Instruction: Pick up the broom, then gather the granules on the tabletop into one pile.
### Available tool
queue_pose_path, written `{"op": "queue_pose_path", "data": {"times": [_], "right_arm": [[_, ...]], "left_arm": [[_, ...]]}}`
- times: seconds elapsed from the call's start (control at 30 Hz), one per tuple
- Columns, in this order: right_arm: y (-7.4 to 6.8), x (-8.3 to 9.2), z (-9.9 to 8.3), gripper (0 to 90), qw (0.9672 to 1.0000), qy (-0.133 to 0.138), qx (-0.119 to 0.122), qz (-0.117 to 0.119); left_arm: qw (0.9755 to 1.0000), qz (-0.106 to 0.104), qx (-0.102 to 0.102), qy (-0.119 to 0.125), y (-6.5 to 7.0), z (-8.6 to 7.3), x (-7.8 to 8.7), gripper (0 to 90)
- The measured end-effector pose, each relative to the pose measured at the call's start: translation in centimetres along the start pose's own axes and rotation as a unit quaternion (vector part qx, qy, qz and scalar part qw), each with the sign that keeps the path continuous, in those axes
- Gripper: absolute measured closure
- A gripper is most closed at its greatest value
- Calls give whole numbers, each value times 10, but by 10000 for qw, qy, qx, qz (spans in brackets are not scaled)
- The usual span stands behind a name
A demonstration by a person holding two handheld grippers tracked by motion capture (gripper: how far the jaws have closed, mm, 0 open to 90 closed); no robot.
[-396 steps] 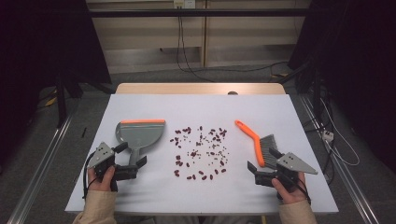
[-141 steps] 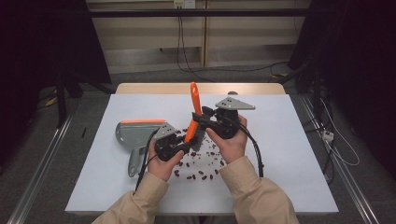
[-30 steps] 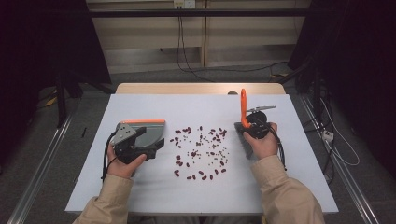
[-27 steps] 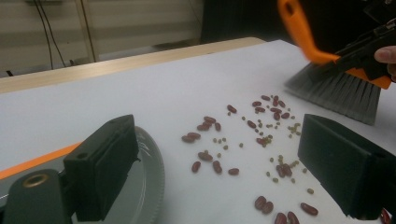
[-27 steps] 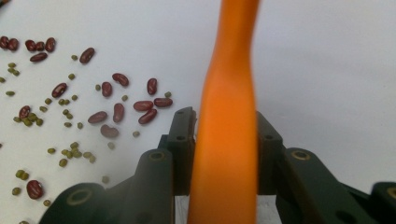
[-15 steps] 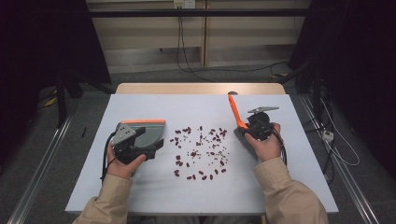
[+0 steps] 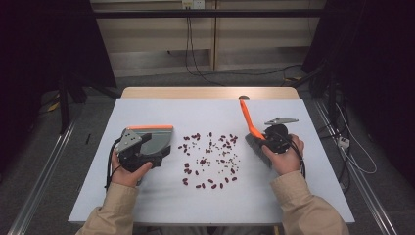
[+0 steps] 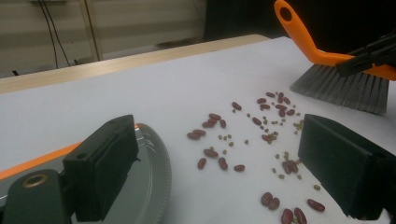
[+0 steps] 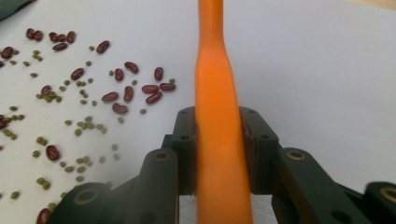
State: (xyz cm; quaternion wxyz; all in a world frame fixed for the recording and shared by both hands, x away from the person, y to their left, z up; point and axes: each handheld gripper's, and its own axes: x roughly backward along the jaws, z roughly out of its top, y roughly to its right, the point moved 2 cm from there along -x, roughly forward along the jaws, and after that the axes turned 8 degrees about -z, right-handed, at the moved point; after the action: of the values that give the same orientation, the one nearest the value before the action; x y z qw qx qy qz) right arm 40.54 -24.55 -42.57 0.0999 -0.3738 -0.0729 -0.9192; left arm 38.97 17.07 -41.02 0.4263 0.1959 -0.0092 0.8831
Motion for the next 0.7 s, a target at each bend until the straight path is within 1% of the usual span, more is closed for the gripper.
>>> {"op": "queue_pose_path", "data": {"times": [0.03,0.1,0.2,0.27,0.4,0.43,0.5,0.53,0.6,0.7], "right_arm": [[0,0,0,711,10000,-9,-80,-41],[1,0,-1,712,9999,-8,-165,-7],[3,1,-1,713,9995,-79,-316,32],[4,1,-1,713,9995,-53,-298,9],[4,1,-1,713,9996,5,-295,25],[4,1,-1,713,9996,18,-283,83],[4,0,0,714,9993,43,-336,182],[4,0,0,713,9993,76,-312,204],[4,0,1,714,9990,116,-369,236],[4,0,3,714,9989,209,-338,257]], "left_arm": [[10000,-4,-2,1,0,0,0,113],[10000,-8,-1,1,0,0,1,110],[10000,-30,11,13,-2,-1,3,100],[10000,-40,36,35,-3,-1,5,92],[9999,-101,21,23,-5,-3,8,66],[9999,-118,10,11,-5,-3,8,60],[9999,-132,-9,8,-6,-4,9,58],[9999,-138,-8,2,-6,-4,10,58],[9999,-152,1,-2,-6,-5,11,58],[9999,-163,-30,-50,-6,-6,13,58]]}}
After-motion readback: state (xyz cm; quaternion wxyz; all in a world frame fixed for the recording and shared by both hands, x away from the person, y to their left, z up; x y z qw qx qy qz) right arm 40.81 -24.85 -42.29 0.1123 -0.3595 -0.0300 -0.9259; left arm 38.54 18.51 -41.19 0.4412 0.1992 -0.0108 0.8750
